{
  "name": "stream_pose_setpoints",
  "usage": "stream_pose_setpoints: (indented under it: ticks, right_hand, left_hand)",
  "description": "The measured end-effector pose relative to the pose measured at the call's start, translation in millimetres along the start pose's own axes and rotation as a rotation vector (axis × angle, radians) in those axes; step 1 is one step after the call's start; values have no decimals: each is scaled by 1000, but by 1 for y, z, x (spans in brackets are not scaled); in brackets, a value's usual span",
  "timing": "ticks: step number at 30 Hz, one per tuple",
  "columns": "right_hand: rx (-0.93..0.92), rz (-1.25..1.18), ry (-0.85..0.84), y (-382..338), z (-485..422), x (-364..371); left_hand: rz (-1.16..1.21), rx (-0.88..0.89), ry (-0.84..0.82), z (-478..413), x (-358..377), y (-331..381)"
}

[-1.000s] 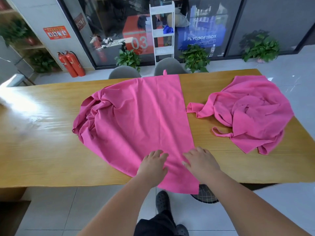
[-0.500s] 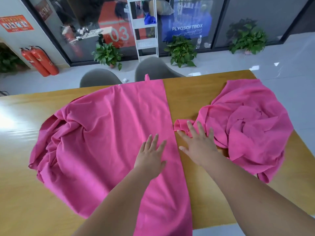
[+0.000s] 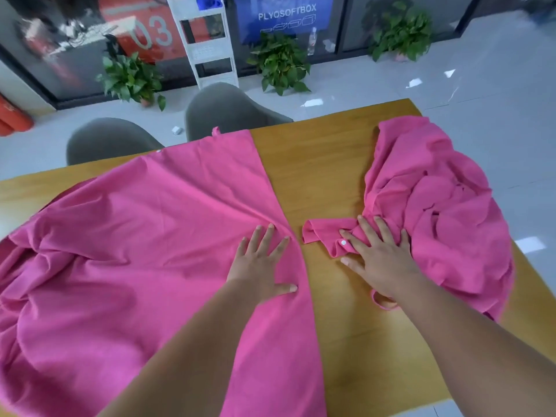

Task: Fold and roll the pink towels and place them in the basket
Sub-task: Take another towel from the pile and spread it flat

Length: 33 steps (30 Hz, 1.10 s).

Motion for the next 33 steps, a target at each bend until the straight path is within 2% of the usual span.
stream_pose_setpoints:
  ticks: [5, 11, 15, 18, 20, 22, 25, 30, 33]
  right_hand:
    - [47, -22, -30, 30, 16, 4]
    - [63, -51, -27, 32, 42, 0]
    - [127, -39, 147, 9, 41, -25]
    - [10, -69, 296, -54, 44, -49]
    - [-185, -143, 203, -117, 57, -39]
    - [-292, -200, 26, -166, 81, -16]
    - [-281, -187, -79, -188, 115, 16]
    - [-196, -107, -98, -155, 134, 24]
    - [-210, -52, -77, -154, 145, 15]
  left_hand:
    - [24, -15, 9, -15, -2, 26]
    - [51, -16, -11, -16, -4, 53]
    - [83, -33, 52, 11, -5, 43]
    - [67, -97, 79, 43, 0, 18]
    - [36, -134, 106, 69, 5, -3]
    - [-7, -149, 134, 97, 7, -20]
    - [-38, -192, 126, 143, 15, -42]
    - [38, -408, 94, 221, 50, -88]
    - [48, -436, 52, 253, 61, -86]
Point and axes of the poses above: each hand's wrist, its own z-axis away from the middle knuckle, its own x-axis out of the palm, y = z × x, the point moved 10 cm from there along -z, towards the middle knuckle, and after that the axes turned 9 degrees about y, right-handed, at the moved point
